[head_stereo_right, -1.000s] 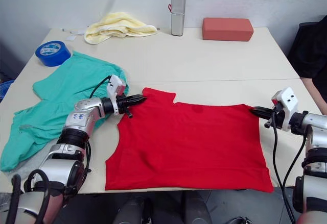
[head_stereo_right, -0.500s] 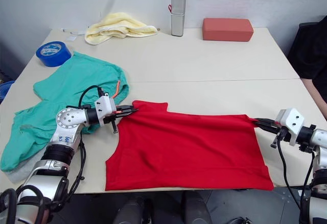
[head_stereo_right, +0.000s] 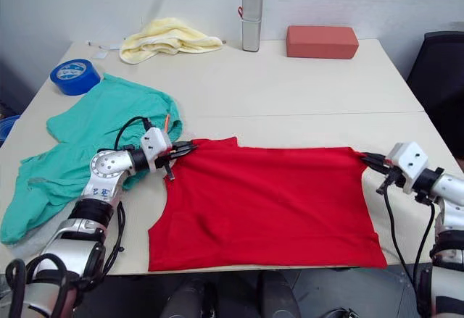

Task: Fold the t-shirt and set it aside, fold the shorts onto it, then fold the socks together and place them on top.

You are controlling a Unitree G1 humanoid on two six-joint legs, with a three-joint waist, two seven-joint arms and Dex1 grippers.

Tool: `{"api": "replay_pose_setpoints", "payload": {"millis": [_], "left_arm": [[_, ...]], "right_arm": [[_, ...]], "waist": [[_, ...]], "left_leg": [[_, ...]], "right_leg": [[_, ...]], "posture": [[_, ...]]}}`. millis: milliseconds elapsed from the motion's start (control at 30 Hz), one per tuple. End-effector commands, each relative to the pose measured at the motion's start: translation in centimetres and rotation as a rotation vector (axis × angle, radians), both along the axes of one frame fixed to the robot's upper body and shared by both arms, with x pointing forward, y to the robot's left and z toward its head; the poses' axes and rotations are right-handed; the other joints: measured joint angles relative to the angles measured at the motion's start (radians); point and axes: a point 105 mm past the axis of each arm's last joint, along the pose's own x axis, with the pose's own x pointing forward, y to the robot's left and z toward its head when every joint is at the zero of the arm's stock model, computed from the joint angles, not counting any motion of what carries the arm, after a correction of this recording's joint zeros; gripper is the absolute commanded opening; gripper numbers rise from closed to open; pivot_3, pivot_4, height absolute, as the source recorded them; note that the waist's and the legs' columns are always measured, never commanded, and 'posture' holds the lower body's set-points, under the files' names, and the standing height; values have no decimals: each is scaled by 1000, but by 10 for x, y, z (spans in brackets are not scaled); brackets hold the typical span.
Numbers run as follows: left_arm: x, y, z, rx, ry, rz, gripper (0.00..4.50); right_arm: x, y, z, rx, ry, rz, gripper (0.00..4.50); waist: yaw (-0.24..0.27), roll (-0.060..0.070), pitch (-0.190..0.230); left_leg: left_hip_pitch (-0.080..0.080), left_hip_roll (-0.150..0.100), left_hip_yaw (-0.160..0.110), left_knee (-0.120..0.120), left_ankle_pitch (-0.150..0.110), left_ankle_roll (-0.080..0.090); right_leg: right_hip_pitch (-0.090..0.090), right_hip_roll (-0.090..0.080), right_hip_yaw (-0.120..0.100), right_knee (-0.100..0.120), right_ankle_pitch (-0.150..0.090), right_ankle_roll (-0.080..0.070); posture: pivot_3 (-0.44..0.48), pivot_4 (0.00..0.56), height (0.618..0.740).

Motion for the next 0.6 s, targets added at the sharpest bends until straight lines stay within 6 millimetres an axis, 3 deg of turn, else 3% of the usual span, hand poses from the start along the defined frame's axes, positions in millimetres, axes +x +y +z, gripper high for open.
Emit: {"api": "replay_pose_setpoints", "payload": {"millis": [33,133,233,600], "left_arm": [[0,-5,14,44,-126,-27,0],[-6,-3,21,37,-208,-48,0],[-18,1,15,124,-306,-91,0],[-36,17,-8,298,-416,-117,0]], "right_arm": [[3,0,18,-89,-154,-13,38],[0,4,26,-167,-231,18,38],[-17,7,12,-359,-256,109,38],[-40,0,-13,-572,-250,183,38]], "waist": [[0,0,0],[-2,0,0],[-2,0,0],[-11,0,0]], "left_leg": [[0,0,1,-1,0,0],[0,1,4,-1,0,0],[0,1,5,-1,0,0],[5,1,6,-4,0,0]], "right_leg": [[0,0,0,0,0,0],[0,0,0,-1,0,0],[-1,0,0,-1,0,0],[0,-2,9,-1,0,0]], "posture": [[0,150,740],[0,150,740],[0,150,740],[0,150,740]]}}
